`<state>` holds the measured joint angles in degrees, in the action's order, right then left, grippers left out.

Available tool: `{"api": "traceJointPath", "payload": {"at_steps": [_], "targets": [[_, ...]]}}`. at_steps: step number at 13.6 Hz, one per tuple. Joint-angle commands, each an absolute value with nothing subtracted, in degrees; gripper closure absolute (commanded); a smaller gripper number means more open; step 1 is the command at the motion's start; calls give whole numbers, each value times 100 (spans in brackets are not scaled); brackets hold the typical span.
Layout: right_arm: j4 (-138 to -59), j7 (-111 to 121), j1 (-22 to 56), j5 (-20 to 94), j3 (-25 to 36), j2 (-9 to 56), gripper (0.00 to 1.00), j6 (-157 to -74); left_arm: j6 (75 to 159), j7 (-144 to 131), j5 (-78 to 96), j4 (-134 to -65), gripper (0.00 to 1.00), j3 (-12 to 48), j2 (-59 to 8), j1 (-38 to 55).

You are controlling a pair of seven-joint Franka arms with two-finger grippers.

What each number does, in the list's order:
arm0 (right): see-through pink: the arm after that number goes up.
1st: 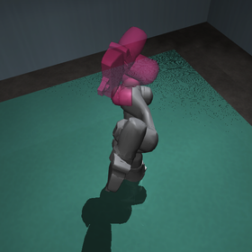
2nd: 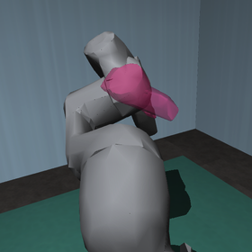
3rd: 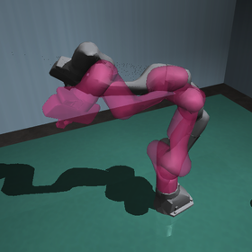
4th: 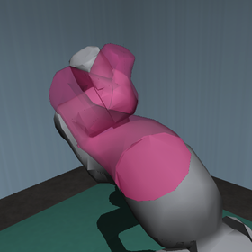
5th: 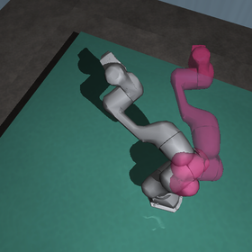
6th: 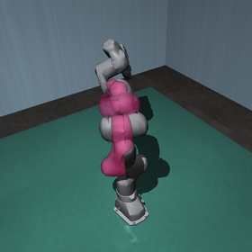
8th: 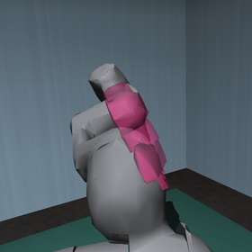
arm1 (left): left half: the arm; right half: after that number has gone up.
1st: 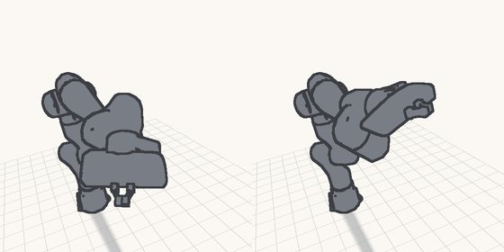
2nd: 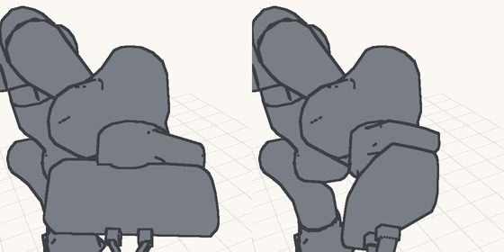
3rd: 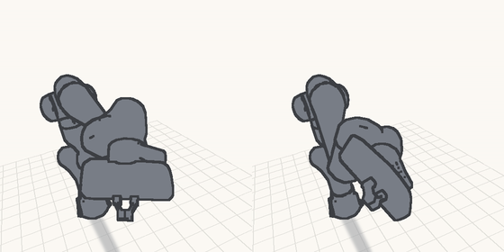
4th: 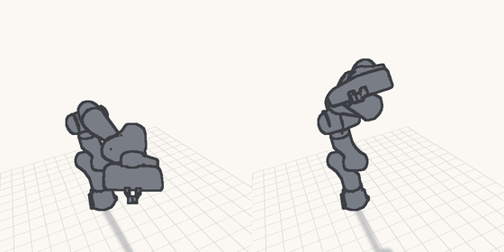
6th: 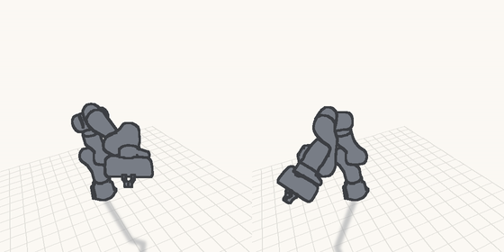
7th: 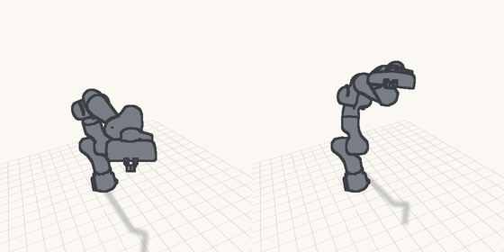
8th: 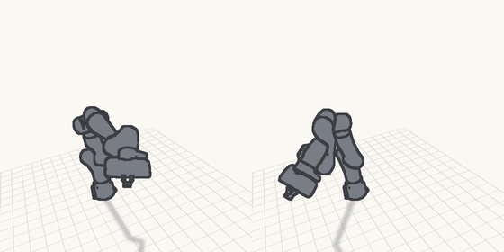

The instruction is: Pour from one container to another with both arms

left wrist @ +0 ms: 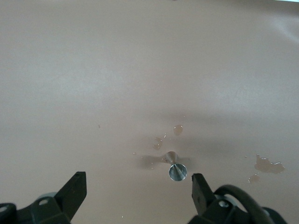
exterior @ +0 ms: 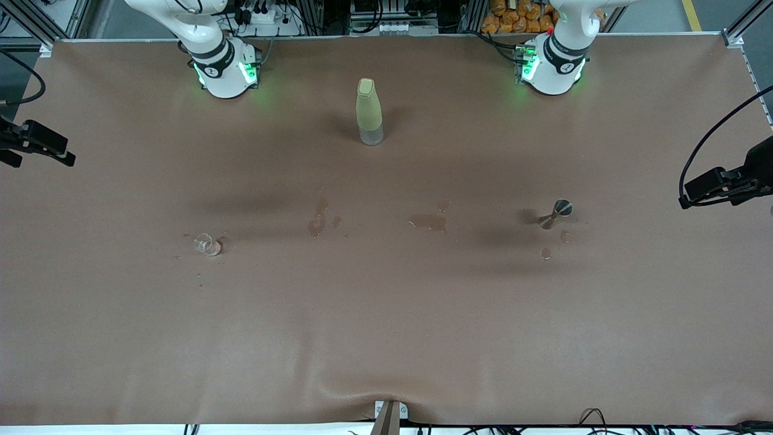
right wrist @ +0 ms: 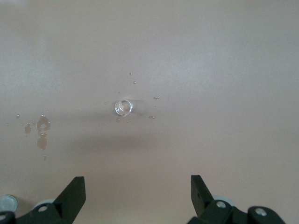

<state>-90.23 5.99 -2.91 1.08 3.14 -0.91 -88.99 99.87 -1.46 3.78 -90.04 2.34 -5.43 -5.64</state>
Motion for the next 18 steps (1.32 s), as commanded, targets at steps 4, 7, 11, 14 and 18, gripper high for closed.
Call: {"api": "traceJointPath", "payload": {"at_steps": [4,7,11,14,18], "targets": [[-9044,633,-185,0,369,-176,0,-8903,9888,-211,237,-9009,0,246,-457,-545],[-9009,633,-176,-9,360,-176,0,-8895,9879,-202,237,-9018,0,246,-457,-545],[-8921,642,-158,-255,352,-132,0,-8903,9879,-211,237,-9026,0,246,-466,-536],[-8877,615,-167,-272,352,-70,0,-8903,9879,-211,237,-9026,0,246,-466,-536],[-8859,677,-211,-264,360,-70,0,-8912,9879,-211,237,-9026,0,246,-475,-527]]}}
